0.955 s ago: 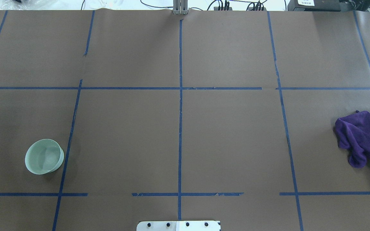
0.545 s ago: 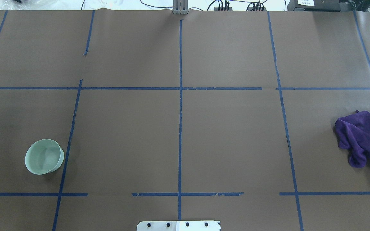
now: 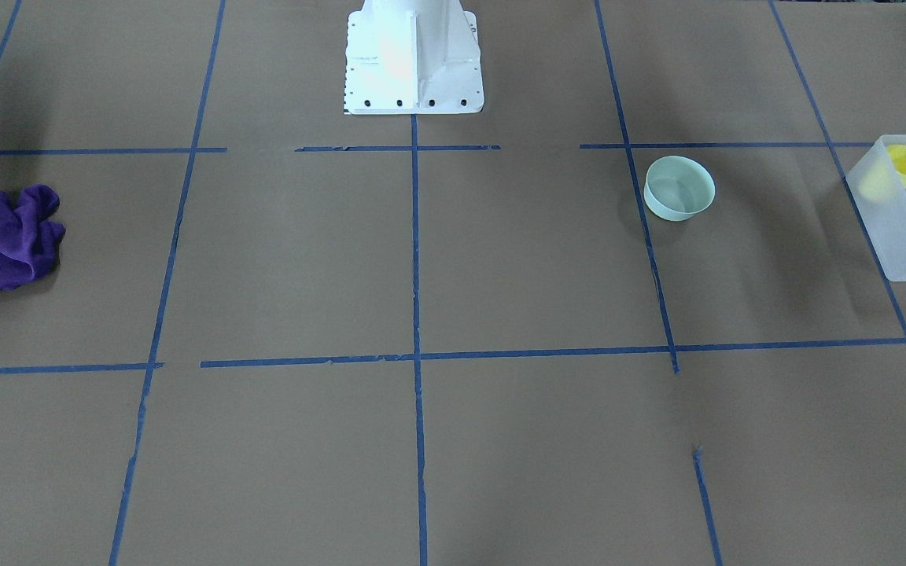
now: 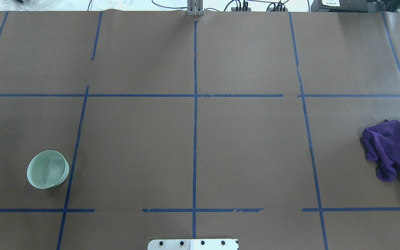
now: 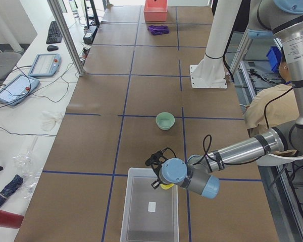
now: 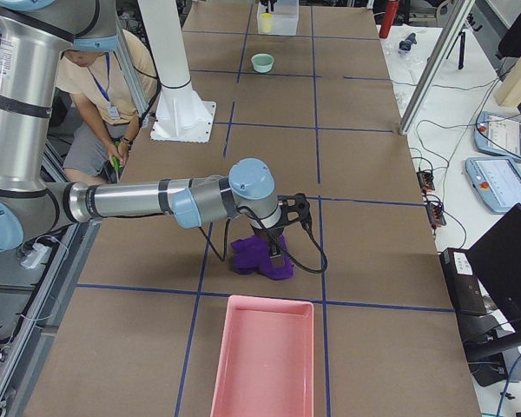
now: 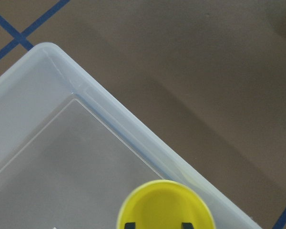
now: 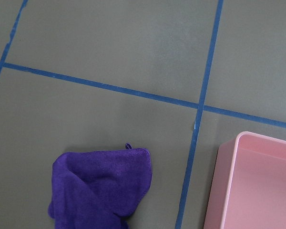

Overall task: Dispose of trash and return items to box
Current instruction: 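Lower the yellow cup into the clear plastic box with the left gripper, then reach the right gripper down onto the purple cloth and grasp it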

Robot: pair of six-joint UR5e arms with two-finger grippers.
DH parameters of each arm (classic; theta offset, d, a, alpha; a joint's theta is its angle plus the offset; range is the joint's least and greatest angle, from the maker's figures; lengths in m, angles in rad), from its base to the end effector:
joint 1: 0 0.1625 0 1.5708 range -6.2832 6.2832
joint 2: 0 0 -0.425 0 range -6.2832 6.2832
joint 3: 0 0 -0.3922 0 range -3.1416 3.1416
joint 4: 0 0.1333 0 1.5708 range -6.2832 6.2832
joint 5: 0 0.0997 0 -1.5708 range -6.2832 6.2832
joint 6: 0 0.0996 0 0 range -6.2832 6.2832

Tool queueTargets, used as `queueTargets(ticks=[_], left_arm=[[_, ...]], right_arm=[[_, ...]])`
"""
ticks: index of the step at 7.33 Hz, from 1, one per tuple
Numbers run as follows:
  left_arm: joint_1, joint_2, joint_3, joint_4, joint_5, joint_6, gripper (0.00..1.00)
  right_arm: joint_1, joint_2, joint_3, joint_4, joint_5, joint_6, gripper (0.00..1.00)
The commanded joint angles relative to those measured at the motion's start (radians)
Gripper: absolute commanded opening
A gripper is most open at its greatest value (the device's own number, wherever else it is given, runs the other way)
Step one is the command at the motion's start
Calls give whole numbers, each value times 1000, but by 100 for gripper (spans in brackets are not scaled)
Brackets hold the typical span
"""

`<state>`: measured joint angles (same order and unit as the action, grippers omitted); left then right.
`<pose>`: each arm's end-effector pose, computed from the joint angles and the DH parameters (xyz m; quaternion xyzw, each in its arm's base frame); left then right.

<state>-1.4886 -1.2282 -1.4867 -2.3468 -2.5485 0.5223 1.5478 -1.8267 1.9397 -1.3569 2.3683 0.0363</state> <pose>-0.0237 -0.3301 0.7433 0.2507 0.4178 0.3367 0.8057 0.0528 -0.4002 0.5633 0.1385 -0.3874 -0.0571 0.9097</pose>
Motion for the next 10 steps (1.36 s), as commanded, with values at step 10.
queueTargets(ticks=[10], left_arm=[[-50, -146, -250, 475, 45, -429, 100]], right_arm=[[-496, -89, -4, 502, -281, 716, 100]])
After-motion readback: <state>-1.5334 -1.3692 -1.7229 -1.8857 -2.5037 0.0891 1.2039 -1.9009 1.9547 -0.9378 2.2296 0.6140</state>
